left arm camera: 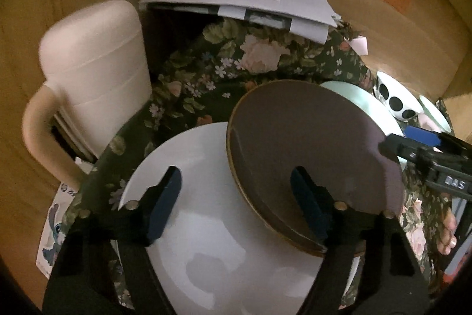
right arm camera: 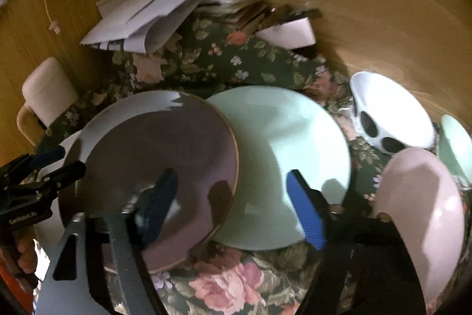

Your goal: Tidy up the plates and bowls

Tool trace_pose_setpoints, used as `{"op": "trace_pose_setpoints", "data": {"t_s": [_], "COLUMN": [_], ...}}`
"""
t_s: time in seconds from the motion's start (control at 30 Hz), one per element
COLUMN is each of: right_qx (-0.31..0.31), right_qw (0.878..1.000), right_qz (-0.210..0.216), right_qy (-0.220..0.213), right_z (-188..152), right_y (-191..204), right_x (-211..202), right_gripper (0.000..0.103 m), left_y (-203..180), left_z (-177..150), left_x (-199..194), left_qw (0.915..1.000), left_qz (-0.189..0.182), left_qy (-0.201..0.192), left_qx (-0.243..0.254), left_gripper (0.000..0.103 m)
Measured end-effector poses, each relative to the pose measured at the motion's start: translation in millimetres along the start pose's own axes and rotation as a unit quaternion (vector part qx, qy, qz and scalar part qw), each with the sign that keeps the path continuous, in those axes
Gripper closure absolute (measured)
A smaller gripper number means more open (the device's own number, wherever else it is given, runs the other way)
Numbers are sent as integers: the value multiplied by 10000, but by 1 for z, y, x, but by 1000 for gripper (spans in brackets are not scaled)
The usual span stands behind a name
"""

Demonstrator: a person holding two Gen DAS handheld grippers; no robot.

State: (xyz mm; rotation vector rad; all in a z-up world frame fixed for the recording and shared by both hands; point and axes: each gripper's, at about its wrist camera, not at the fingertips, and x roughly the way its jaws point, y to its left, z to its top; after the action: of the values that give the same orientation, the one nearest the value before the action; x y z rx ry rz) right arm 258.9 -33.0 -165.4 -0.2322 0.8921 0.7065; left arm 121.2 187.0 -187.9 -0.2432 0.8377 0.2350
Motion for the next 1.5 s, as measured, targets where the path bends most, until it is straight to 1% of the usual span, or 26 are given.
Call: {"op": "trace_pose_setpoints", "data": {"t_s": [0.17, 0.23, 0.37, 0.5, 0.63, 0.87, 1.13, 1.27, 1.5], "right_qx": [80, 111, 172, 169, 177, 109, 158, 199, 286], "right_qw": [9994, 9990, 9981, 9973, 9969, 9974, 9972, 9976, 9981], "right_qz": [213, 299, 477, 606, 675, 659, 683, 641, 552], "right_qy": [245, 303, 363, 373, 358, 288, 251, 186, -13], "right_z": [3, 5, 7, 8, 9, 9, 3, -1, -11], "right_y": [-3, -5, -6, -5, -4, -2, -6, -11, -16], "right_x": [15, 19, 24, 27, 30, 30, 20, 11, -12], "right_gripper": [53, 56, 65, 66, 66, 68, 68, 68, 69], "left_y": [1, 2, 1, 0, -3, -7, -7, -11, -22], "left_z": [1, 2, 4, 5, 6, 9, 11, 10, 9], "left_x": [8, 9, 10, 12, 14, 14, 9, 5, -7], "left_qw": [9997, 9995, 9990, 9981, 9975, 9972, 9976, 9973, 9970], "left_qz": [-160, -210, -345, -491, -573, -596, -514, -578, -703], "left_qy": [188, 203, 262, 341, 384, 417, 441, 434, 308], "left_qx": [-46, -82, -117, -129, -114, -144, -128, -95, -45], "left_gripper": [41, 44, 53, 60, 61, 61, 61, 61, 61]}}
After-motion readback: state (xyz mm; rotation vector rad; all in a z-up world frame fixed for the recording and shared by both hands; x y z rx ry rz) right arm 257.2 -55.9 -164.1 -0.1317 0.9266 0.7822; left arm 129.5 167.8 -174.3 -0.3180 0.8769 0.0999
